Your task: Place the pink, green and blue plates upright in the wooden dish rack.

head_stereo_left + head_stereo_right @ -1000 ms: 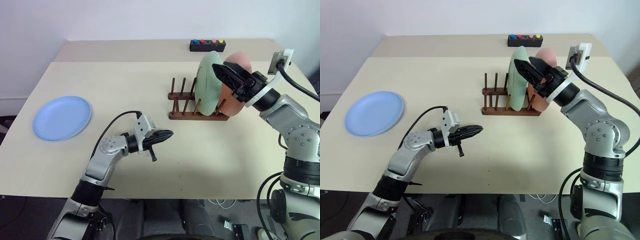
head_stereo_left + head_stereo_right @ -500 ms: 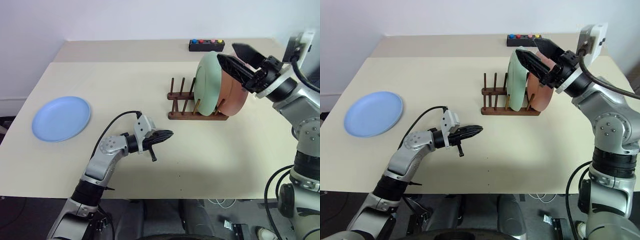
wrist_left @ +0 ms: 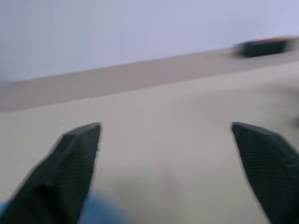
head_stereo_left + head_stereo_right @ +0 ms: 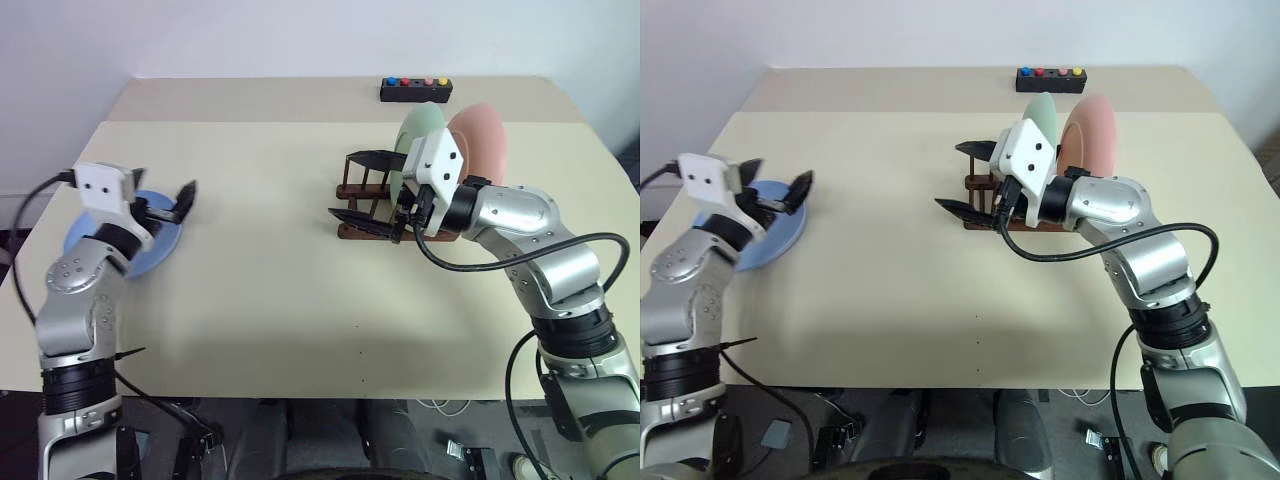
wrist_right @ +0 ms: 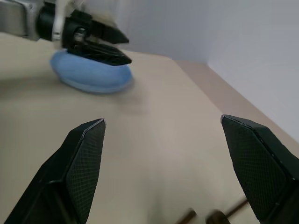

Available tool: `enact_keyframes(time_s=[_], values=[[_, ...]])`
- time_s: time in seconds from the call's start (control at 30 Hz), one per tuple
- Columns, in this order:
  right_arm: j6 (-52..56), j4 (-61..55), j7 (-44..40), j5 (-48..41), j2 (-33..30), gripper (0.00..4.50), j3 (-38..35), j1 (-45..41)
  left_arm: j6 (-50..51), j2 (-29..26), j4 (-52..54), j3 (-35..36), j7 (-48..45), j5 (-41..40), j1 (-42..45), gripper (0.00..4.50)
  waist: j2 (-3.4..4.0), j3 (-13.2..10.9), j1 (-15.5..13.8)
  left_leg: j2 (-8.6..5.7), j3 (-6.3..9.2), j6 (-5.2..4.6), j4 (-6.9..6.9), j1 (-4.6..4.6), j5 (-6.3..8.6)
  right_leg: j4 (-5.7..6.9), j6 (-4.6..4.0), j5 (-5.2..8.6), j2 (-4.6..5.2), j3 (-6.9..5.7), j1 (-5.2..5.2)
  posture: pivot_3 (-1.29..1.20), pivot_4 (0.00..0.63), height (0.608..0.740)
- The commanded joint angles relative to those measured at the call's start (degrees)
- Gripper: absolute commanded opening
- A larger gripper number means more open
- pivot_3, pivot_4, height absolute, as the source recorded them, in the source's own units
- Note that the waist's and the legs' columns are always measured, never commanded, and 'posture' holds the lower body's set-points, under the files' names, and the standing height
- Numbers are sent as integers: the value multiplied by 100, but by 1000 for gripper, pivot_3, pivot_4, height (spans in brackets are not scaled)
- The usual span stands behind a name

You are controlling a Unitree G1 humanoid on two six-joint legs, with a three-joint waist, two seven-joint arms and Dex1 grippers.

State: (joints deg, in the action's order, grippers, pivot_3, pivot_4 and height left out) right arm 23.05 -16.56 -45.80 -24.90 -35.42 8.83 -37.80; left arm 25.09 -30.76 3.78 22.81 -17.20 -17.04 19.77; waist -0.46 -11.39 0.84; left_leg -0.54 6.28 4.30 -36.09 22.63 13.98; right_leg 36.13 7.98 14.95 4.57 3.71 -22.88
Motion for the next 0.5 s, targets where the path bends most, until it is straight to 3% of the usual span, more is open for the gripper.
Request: enact_keyframes(time_s=[0.03, 0.23, 0.5], values=[[-185, -30, -140, 81, 118, 4046, -62, -111, 675, -431, -720, 505, 1103, 528, 383, 4434, -14, -4, 13, 0, 4, 0, -2, 0, 0, 1, 0, 0, -2, -4, 0, 0, 150, 734], [-243, 36, -179, 271, 277, 4046, -49, 0, 1693, -590, -1820, 1055, 1724, 301, 956, 4434, -20, -4, 24, 0, 7, 1, 4, 0, 0, 3, -1, -1, -2, -9, -2, 0, 150, 734], [-199, -121, -66, 444, 295, 4046, -155, 291, 1685, -808, -3264, 830, 1548, 388, 1353, 4434, -29, -1, 28, 0, 11, 7, 4, 0, -3, 7, -4, -2, 0, -14, -3, 0, 150, 734]])
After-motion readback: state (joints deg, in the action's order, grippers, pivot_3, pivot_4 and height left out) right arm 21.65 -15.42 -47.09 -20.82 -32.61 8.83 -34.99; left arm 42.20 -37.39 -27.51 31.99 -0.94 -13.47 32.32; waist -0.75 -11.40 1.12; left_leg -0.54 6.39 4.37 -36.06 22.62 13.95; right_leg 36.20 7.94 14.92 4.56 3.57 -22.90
